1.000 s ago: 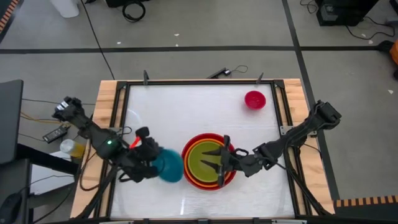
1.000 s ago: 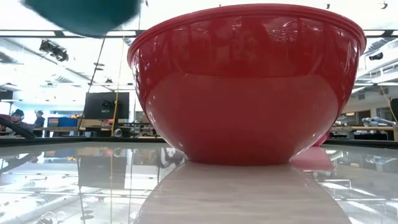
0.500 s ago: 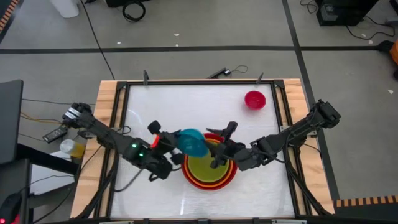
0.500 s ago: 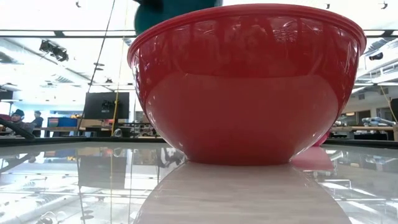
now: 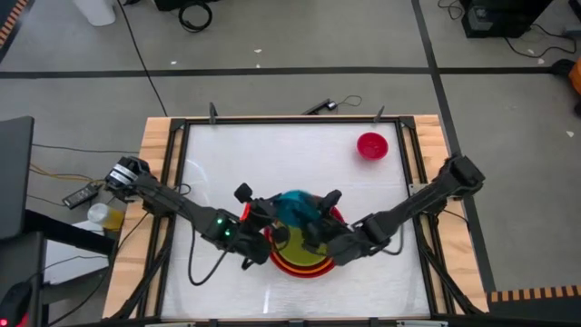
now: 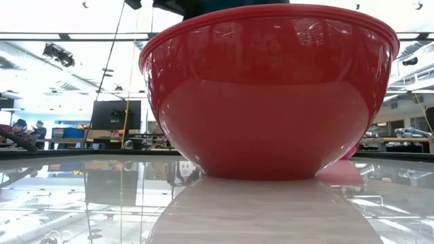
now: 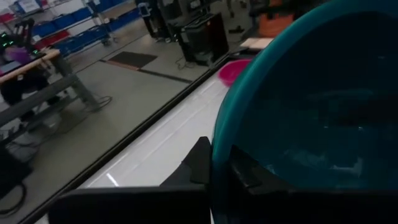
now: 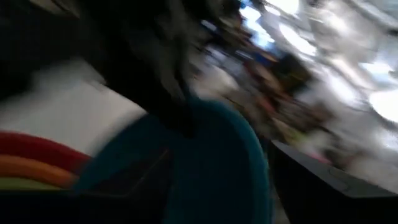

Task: Nest bowls inside each other
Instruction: Stack the blue bowl on top of the green bowl

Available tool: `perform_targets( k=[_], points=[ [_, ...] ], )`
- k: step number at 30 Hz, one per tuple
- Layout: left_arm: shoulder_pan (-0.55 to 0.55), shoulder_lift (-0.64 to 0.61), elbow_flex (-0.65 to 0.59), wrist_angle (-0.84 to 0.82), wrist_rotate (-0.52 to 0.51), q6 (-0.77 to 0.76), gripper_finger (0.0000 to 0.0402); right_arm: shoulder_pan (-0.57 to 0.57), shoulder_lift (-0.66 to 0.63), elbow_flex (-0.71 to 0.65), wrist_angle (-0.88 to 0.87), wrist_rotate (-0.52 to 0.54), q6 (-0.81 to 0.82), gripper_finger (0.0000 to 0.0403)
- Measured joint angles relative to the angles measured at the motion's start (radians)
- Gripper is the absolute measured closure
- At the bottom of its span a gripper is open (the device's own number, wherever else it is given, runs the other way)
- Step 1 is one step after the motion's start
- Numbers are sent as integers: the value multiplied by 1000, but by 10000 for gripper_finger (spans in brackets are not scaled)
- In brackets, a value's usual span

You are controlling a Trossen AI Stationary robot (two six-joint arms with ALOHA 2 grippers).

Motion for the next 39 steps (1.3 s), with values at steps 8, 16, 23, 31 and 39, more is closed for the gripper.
perform_targets(
  k=[8, 16, 23, 31, 39],
  points=[
    [-15, 0, 0, 48, 1, 67, 388, -11, 75, 0, 174, 304, -104, 190],
    [-15, -3, 4, 59, 76, 103, 367, 19, 69, 0, 203, 293, -182, 361],
    [-59, -35, 2, 47, 88, 213, 279, 21, 65, 0, 248, 275, -140, 361],
    [-183, -130, 0, 52, 100, 211, 224, 21, 65, 0, 65, 10, 298, 361],
    [-267, -155, 0, 50, 40, 205, 225, -40, 58, 0, -298, -355, 826, 361]
  ],
)
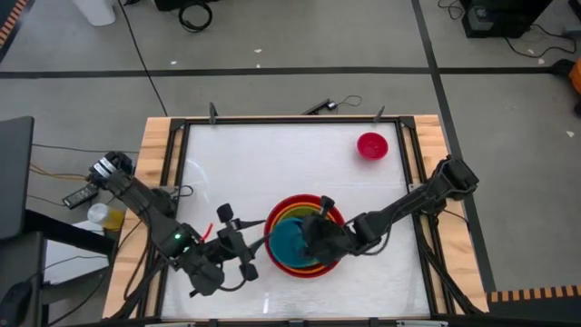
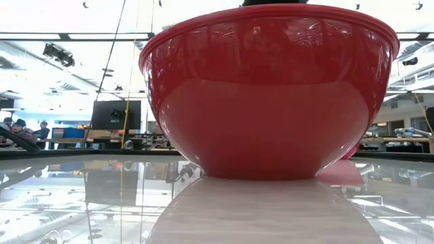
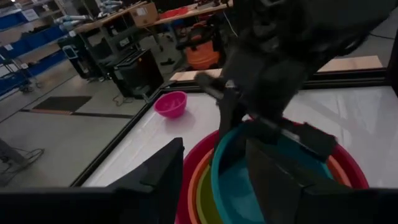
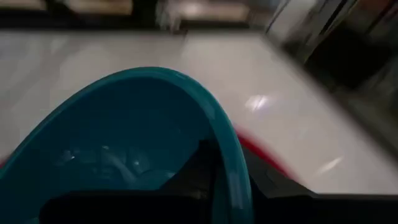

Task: Nest bowls inside each other
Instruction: Stack the blue bowl on top of the green bowl, then stack the pink bowl on top of the blue bowl

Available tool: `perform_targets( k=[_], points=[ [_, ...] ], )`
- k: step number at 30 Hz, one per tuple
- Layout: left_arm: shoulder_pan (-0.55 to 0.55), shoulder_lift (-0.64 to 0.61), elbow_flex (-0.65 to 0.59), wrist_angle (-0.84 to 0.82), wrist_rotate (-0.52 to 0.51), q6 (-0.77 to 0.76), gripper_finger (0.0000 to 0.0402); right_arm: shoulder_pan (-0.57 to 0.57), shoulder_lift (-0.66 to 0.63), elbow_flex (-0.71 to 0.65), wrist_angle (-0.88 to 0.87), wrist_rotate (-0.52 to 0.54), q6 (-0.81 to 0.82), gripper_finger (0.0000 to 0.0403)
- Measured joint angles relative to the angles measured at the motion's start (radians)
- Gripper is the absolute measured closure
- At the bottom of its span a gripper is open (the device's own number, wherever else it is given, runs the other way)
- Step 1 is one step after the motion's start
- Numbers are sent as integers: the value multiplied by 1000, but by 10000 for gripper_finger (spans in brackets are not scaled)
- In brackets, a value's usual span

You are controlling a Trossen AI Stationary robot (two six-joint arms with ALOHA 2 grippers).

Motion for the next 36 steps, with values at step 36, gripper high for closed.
perform_targets(
  k=[36],
  points=[
    [73, 4, 0, -219, 18, -213, 225, -50, -186, -122, -270, -222, 271, 212]
  ],
)
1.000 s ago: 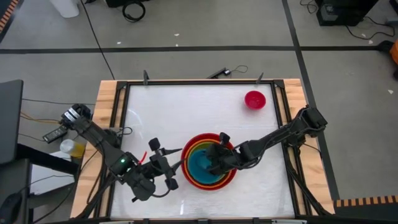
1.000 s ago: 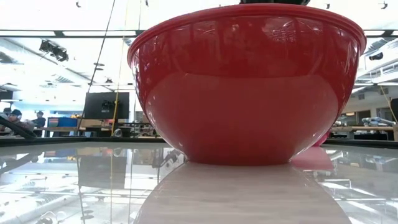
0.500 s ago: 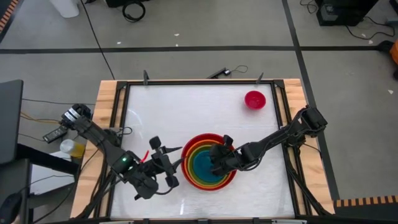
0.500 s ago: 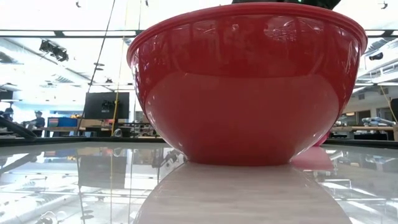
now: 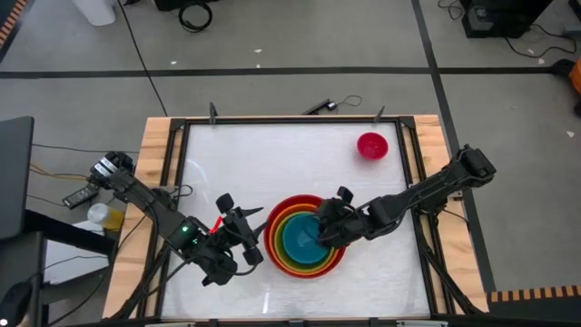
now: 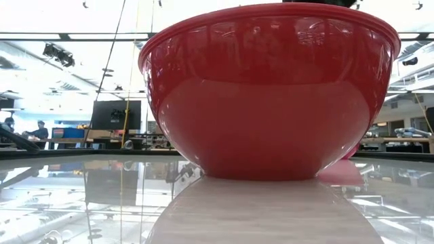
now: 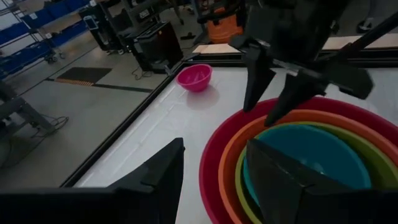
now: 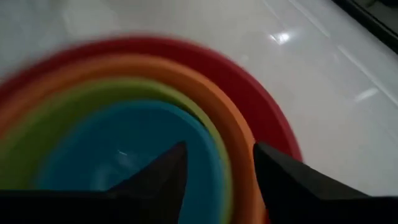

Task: Nest bowls inside each other
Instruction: Stack the pink bowl on top of the blue bowl

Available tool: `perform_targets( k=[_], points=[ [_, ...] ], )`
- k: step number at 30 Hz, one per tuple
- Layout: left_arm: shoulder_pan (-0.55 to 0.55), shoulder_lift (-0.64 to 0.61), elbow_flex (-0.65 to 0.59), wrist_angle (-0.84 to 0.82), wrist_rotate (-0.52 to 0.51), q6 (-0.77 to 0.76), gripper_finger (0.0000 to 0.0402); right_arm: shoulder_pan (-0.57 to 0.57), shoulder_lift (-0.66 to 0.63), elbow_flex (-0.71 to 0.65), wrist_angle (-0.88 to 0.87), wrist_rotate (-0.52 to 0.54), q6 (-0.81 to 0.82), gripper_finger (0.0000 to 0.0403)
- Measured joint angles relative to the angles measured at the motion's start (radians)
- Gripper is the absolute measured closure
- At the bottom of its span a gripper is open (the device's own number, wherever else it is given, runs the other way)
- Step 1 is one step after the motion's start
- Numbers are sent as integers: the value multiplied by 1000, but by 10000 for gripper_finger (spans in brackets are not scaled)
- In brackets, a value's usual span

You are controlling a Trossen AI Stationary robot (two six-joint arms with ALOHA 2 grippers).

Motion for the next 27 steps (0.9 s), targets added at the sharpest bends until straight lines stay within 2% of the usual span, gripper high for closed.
perform_targets(
  k=[3, 9, 16, 22, 27],
  points=[
    [0, 0, 0, 0, 0, -1, 225, 0, 16, -9, -84, 2, 58, 218],
    [0, 0, 0, -15, 2, -2, 225, 14, 26, -33, -216, 113, 185, 226],
    [24, 1, -3, -30, 12, -17, 225, 2, -61, -7, -263, 133, 115, 226],
    [95, 54, -23, -10, 45, -38, 225, -110, -166, -14, -486, 91, 173, 229],
    [160, 99, -27, -13, 134, -19, 225, -294, -210, -57, -645, 60, 194, 230]
  ],
)
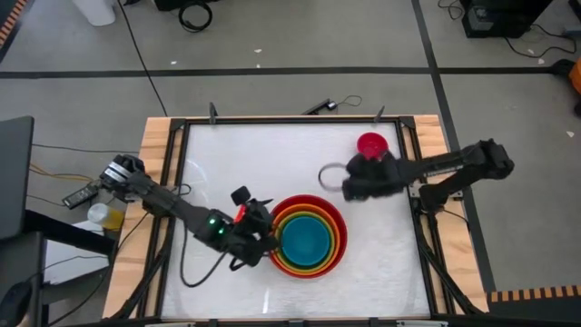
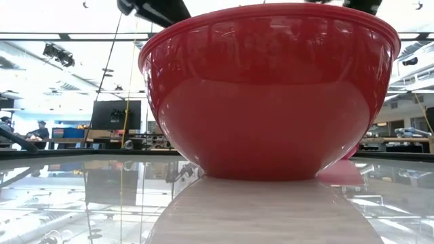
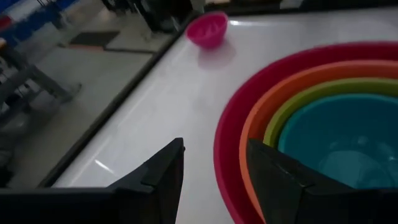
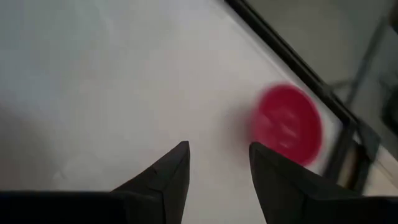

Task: Nest bowls inside each other
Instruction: Stack the pink bowl on top of the blue bowl

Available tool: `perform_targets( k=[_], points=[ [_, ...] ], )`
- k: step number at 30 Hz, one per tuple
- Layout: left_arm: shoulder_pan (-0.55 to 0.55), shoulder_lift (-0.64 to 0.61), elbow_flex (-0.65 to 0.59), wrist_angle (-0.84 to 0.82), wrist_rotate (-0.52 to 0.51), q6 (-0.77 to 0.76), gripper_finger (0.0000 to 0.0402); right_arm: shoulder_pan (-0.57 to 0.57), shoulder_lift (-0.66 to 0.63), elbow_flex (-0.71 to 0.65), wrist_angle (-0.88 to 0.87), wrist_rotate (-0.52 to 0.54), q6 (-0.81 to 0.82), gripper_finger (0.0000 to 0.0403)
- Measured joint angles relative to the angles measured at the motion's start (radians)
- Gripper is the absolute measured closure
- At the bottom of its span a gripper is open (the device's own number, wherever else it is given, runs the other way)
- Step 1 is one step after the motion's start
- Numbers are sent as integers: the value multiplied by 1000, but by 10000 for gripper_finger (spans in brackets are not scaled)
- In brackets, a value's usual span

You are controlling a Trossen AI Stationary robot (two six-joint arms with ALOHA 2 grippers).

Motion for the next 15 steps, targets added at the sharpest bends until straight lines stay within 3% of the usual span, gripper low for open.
perform_targets(
  k=[5, 10, 15],
  points=[
    [51, 0, -1, 1, 78, 0, 225, -241, -18, -127, 126, -110, -165, 229],
    [58, -1, -1, 9, 82, 44, 225, -456, -15, -234, 344, -194, -430, 230],
    [63, -1, -1, 23, 83, 48, 225, -586, -15, -279, 451, -277, -530, 229]
  ],
)
